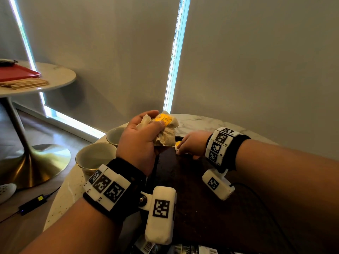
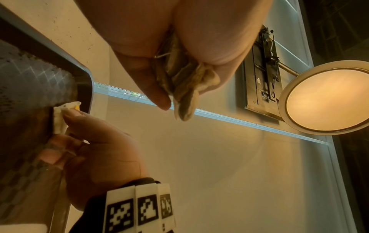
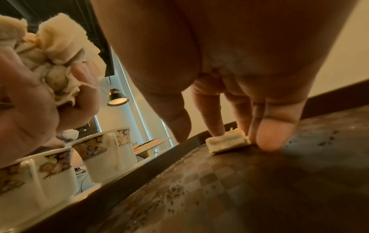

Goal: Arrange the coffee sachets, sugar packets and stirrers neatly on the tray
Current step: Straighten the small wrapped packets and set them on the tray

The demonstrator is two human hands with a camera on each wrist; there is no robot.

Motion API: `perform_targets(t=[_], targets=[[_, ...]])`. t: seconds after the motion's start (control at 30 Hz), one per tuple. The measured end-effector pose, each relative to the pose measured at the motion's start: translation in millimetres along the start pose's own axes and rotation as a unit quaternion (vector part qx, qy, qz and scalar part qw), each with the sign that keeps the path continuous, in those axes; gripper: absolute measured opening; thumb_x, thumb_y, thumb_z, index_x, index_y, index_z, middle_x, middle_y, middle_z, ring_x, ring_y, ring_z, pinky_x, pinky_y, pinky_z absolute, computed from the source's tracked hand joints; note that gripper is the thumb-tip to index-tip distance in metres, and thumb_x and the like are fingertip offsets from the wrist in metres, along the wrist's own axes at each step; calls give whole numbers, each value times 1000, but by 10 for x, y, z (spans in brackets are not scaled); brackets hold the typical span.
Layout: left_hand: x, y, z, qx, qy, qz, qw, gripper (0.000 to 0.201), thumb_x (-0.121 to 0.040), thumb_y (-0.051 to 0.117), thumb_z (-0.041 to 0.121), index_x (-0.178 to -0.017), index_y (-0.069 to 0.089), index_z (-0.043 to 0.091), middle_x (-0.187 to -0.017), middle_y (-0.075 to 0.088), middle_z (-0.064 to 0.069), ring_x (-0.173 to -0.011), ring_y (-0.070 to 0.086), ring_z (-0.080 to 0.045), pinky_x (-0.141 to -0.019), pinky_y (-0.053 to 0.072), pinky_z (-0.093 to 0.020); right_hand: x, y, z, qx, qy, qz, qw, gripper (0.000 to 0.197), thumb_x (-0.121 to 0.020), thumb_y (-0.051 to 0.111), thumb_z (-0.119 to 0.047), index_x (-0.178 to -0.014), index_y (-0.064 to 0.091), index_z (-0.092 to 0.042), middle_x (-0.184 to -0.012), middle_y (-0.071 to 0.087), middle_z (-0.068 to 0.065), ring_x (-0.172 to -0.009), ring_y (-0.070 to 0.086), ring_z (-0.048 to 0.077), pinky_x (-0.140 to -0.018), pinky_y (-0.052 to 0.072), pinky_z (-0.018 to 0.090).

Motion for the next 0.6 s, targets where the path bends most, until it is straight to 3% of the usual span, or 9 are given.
perform_targets(t=[0.1, 0.2, 0.3, 0.37, 0.43, 0.5, 0.53, 0.6], targets=[[2, 1, -8, -1, -1, -3, 1000, 31, -93, 61, 1, -121, 63, 14, -106, 72, -13, -85, 75, -27, -62, 58, -36, 9, 12, 6, 39, 1, -5, 999, 44, -92, 65, -40, -127, 65, -12, -121, 67, 9, -107, 65, 23, -95, 56, 41], [-12, 10, -15, 0, -2, -5, 1000, 30, -92, 62, 1, -117, 65, 16, -104, 72, -11, -84, 75, -26, -62, 57, -36, 22, -48, 31, -22, -8, 9, 1000, 35, -91, 66, -33, -123, 67, -18, -113, 69, 5, -98, 64, 18, -91, 57, 36], [-11, 22, -25, 0, -4, -14, 1000, 29, -91, 63, 0, -113, 66, 18, -97, 73, -8, -80, 75, -24, -59, 57, -35, 114, -429, 29, -94, -40, 129, 986, 19, -91, 68, -32, -106, 73, -22, -95, 69, -5, -90, 62, 12, -79, 52, 28], [-6, 50, -31, -6, -6, -27, 1000, 31, -91, 64, 0, -115, 66, 19, -96, 74, -8, -80, 75, -24, -59, 57, -34, 284, -667, -6, -248, -86, 183, 947, 20, -92, 67, -34, -99, 69, -16, -85, 65, -2, -81, 60, 14, -70, 50, 30], [-5, 76, -35, -18, -8, -37, 999, 34, -90, 63, -1, -117, 66, 20, -91, 76, -5, -79, 75, -23, -58, 57, -33, 458, -779, -130, -409, -150, 153, 887, 29, -93, 65, -38, -96, 66, -10, -83, 62, 4, -75, 57, 19, -65, 50, 32], [-6, 87, -30, -21, -6, -40, 999, 35, -90, 63, -2, -118, 65, 20, -95, 76, -7, -81, 75, -24, -59, 57, -33, 598, -775, -331, -490, -213, 68, 843, 32, -88, 69, -38, -93, 63, -7, -80, 60, 7, -69, 56, 19, -60, 48, 30], [-8, 91, -36, -23, -7, -40, 999, 35, -89, 65, -1, -118, 65, 20, -100, 74, -10, -83, 74, -25, -59, 56, -34, 665, -754, -428, -491, -235, 35, 838, 30, -84, 73, -34, -92, 63, -6, -79, 61, 8, -66, 57, 19, -57, 48, 28], [2, 99, -44, -28, -10, -40, 999, 41, -81, 73, 8, -118, 64, 21, -108, 71, -13, -87, 74, -27, -59, 56, -34, 719, -705, -522, -439, -247, 17, 864, 27, -77, 77, -22, -95, 65, -7, -86, 66, 13, -70, 60, 23, -58, 50, 28]])
Point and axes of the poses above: each hand's wrist, its own x-axis away from the middle knuckle, its own y-axis out of the palm, z = x × y, the point moved 10 cm from there along -x, towards the middle knuckle
